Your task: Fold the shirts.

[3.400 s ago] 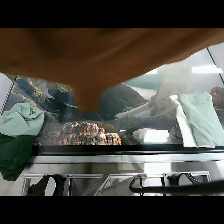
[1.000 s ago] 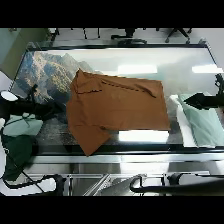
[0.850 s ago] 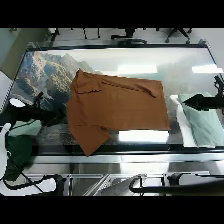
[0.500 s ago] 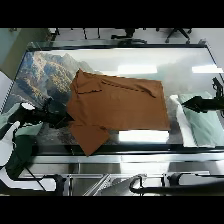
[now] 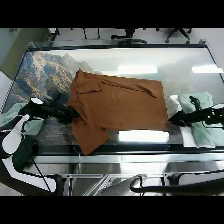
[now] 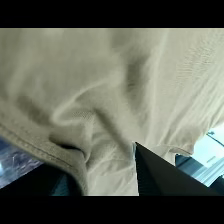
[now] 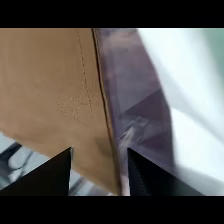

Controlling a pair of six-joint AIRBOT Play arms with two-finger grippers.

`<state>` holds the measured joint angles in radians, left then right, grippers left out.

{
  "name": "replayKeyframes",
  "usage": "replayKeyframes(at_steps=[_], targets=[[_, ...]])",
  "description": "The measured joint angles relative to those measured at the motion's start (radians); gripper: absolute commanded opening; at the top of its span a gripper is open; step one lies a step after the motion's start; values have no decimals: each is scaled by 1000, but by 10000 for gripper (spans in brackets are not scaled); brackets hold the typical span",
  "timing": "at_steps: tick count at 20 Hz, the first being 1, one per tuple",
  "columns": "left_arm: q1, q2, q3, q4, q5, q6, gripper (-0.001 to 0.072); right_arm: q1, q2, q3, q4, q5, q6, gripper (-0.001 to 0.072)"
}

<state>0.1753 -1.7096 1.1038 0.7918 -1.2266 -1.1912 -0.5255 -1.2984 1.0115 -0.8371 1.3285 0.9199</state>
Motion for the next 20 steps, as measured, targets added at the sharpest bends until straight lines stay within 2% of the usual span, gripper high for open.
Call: replayKeyframes(at_steps=[1, 2, 3, 4, 6, 10, 15, 20], targets=[[-4, -3, 3, 4, 2, 1, 98, 21, -13, -3, 2, 6, 0, 362], [-6, -6, 5, 16, 7, 4, 16, 41, -23, -5, 3, 9, 3, 361], [-7, -7, 8, 11, -3, 7, 16, 60, -29, -6, 3, 9, 4, 333], [-8, -6, 12, 3, -15, 9, 14, 77, -34, -6, 3, 2, 4, 140], [-10, -2, 31, -8, -45, 24, 12, 100, -35, 0, 7, -12, -6, 14], [-10, 101, 148, -85, -137, 60, 12, 114, 51, 120, 118, 20, -22, 13], [42, 352, 503, -257, -279, 75, 13, 77, 266, 473, 394, 83, -23, 13], [198, 581, 892, -397, -291, 50, 12, 14, 515, 764, 503, -14, -18, 12]])
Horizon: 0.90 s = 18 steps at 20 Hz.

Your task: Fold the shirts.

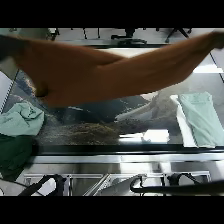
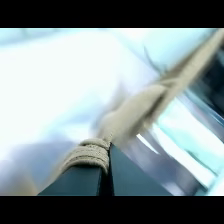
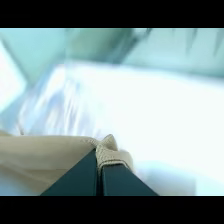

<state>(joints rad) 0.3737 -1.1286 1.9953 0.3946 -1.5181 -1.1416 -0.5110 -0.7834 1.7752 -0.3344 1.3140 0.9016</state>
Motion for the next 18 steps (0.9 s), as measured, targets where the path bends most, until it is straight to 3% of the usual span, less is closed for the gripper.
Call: replayKeyframes(at_steps=[4, 8, 11, 14, 18], targets=[[204, 179, 56, -51, 58, -27, 12, -24, 166, 74, -78, -114, 40, 13], [270, 225, -38, -63, 71, -44, 12, -35, 211, 50, -180, -91, 109, 12], [202, 163, -146, -16, 29, -51, 13, -42, 176, -112, -118, -38, 98, 12], [63, 35, -277, 145, 20, -54, 13, -29, 97, -351, -44, -42, 27, 12], [-72, -204, -428, 315, 104, -55, 13, 42, -127, -581, -4, -116, -78, 13]])
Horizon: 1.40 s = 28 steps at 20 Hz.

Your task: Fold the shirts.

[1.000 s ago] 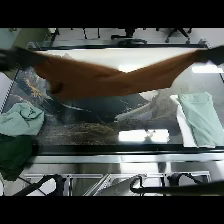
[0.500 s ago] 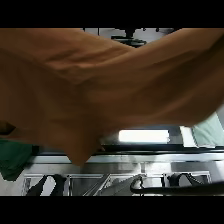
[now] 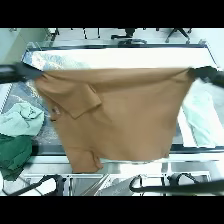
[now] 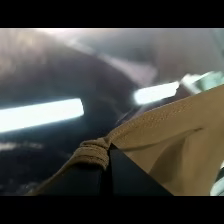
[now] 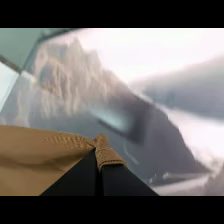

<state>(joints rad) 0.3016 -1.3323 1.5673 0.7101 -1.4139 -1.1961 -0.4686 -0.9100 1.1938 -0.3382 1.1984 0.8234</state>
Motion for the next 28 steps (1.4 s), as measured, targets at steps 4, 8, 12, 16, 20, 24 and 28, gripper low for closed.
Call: replayKeyframes(at_steps=[4, 8, 12, 16, 20, 24, 28], targets=[[-58, -276, -24, 58, 106, 0, 13, 113, -296, -26, 43, -90, -85, 12], [-80, -507, 122, 66, 142, -9, 13, 179, -546, 115, 60, -140, -98, 12], [-84, -634, 327, 72, 102, -53, 13, 196, -656, 287, 41, -138, -45, 12], [-82, -665, 440, 80, 2, -97, 13, 200, -661, 369, -95, -51, 37, 12], [-67, -636, 402, 121, -66, -132, 13, 201, -640, 389, -263, 34, 106, 11], [-66, -610, 301, 228, -93, -148, 13, 203, -636, 371, -355, 72, 137, 12], [-74, -603, 189, 271, -32, -151, 13, 204, -638, 350, -385, 53, 146, 12]])
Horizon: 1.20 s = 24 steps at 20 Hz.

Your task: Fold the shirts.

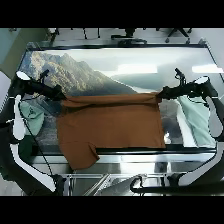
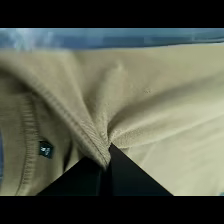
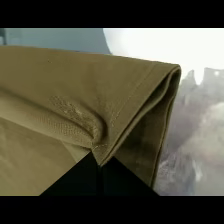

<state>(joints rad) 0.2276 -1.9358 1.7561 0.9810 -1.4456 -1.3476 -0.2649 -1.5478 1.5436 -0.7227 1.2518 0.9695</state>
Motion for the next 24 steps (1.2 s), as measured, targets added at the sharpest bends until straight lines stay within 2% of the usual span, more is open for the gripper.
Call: replayKeyframes(at_steps=[6, 7, 8, 9, 14, 15, 17, 20, 24], targets=[[-13, 2, -93, 18, 90, 19, 30, 11, -26, -8, -22, -16, 3, 13], [-14, 2, -97, 19, 97, 23, 247, 12, -29, -8, -25, -16, 3, 22], [-15, 2, -99, 23, 97, 26, 563, 13, -30, -8, -31, -16, 4, 151], [-15, 2, -98, 25, 97, 27, 607, 14, -32, -8, -37, -16, 4, 301], [-5, 13, -1, 21, -49, -14, 597, -6, 26, -8, -138, 100, 61, 310], [3, 28, 7, 21, -86, -34, 597, -19, 52, -12, -173, 122, 79, 280], [24, 84, -27, 22, -148, -59, 597, -55, 120, -41, -218, 158, 102, 278], [70, 230, -209, 53, -190, -83, 597, -127, 236, -151, -258, 179, 122, 280], [130, 443, -556, 144, -201, -103, 598, -202, 360, -332, -268, 145, 150, 280]])
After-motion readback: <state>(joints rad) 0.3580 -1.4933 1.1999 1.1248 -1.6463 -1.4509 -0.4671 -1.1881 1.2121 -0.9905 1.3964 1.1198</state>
